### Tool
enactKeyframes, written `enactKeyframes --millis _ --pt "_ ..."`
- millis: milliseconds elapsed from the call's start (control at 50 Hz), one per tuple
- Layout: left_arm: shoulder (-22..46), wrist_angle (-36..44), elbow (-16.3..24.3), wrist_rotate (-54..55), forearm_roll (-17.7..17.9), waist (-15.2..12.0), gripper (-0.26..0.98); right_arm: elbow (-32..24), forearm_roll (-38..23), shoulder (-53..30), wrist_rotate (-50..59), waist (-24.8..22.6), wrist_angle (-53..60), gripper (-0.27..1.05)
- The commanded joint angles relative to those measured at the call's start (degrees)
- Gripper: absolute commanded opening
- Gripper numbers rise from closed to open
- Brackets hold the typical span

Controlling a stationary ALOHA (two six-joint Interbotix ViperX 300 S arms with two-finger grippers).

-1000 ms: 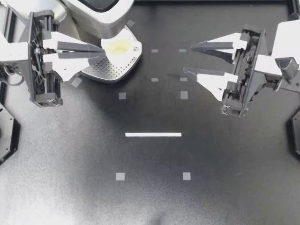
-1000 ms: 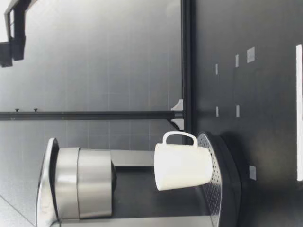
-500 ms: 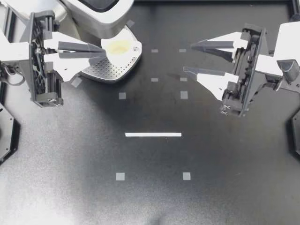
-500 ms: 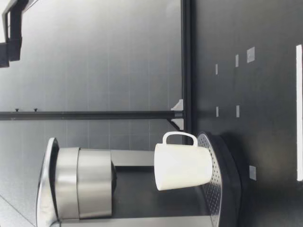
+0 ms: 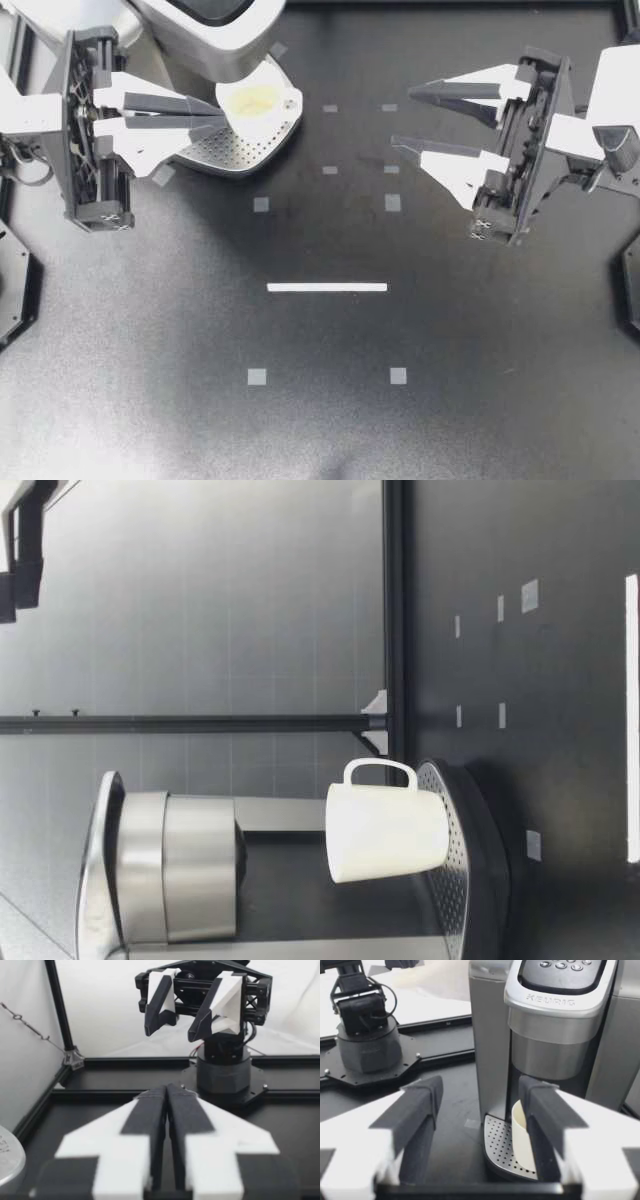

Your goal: Place the coffee capsule inside the capsule container, then place the cup onto the center of the cup tray.

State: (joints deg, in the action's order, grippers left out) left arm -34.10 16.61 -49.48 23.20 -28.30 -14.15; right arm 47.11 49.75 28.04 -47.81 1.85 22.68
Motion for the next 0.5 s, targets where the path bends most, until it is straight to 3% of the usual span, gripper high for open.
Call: enactKeyframes --millis 0,480 --pt "-0.4 0.5 0.8 0.0 0.1 0.0 0.1 -0.7 -0.2 0.4 0.1 -0.4 0.4 0.6" --pt "-0.3 0.9 1.0 0.1 0.4 0.2 0.1 -0.7 -0.3 -0.4 0.3 -0.3 0.6 0.6"
